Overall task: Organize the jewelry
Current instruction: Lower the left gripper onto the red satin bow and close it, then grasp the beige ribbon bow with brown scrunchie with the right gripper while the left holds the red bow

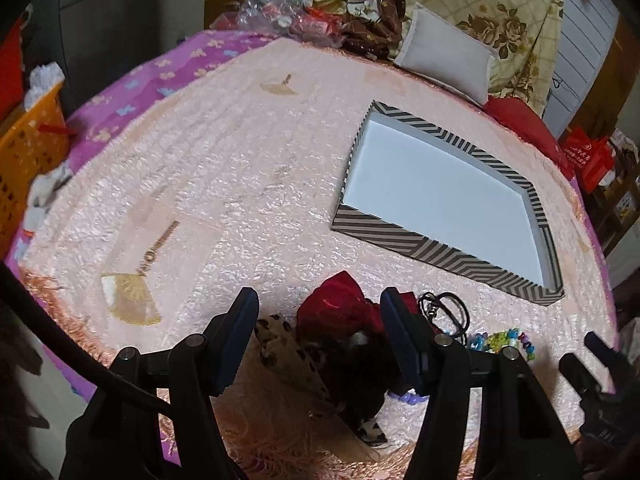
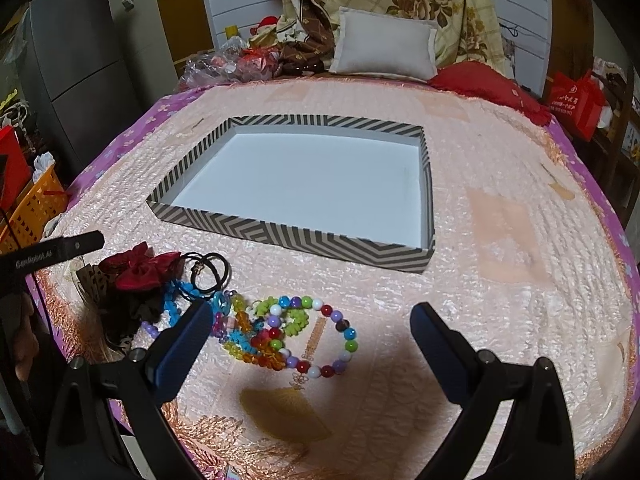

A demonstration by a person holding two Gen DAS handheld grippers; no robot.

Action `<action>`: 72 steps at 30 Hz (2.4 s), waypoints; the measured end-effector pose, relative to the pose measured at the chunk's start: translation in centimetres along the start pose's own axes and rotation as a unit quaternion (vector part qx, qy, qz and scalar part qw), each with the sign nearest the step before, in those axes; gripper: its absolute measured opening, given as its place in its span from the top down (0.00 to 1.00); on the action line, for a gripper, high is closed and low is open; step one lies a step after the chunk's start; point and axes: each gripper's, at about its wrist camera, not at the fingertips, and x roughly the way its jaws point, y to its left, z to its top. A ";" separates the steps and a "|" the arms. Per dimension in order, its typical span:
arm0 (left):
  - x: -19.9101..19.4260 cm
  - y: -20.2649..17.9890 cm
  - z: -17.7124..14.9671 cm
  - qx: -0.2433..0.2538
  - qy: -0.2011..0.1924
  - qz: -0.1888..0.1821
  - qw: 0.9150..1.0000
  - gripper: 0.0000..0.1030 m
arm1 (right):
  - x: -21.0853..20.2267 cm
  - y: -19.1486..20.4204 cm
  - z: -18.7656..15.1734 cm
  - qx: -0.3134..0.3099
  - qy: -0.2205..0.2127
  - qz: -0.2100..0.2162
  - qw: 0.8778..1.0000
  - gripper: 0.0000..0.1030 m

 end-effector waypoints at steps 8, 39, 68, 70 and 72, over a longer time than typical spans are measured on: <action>1.9 0.7 0.5 -0.028 0.041 -0.022 0.999 0.40 | 0.4 0.4 0.0 -0.006 0.006 0.004 1.000 0.02; 2.0 2.5 2.7 -0.034 -0.020 0.009 0.999 0.98 | 1.8 1.6 0.1 -0.008 0.017 0.029 0.999 0.02; 5.2 6.6 1.9 -0.121 0.031 -0.006 0.992 0.66 | 4.4 12.5 -1.0 -0.138 0.068 0.235 0.960 0.36; 5.2 6.6 2.0 -0.125 0.029 -0.017 0.992 0.63 | 4.6 13.9 -1.4 -0.158 0.067 0.230 0.958 0.36; 5.2 6.4 2.1 -0.125 0.029 -0.023 0.992 0.61 | 4.9 15.1 -1.5 -0.171 0.067 0.229 0.956 0.36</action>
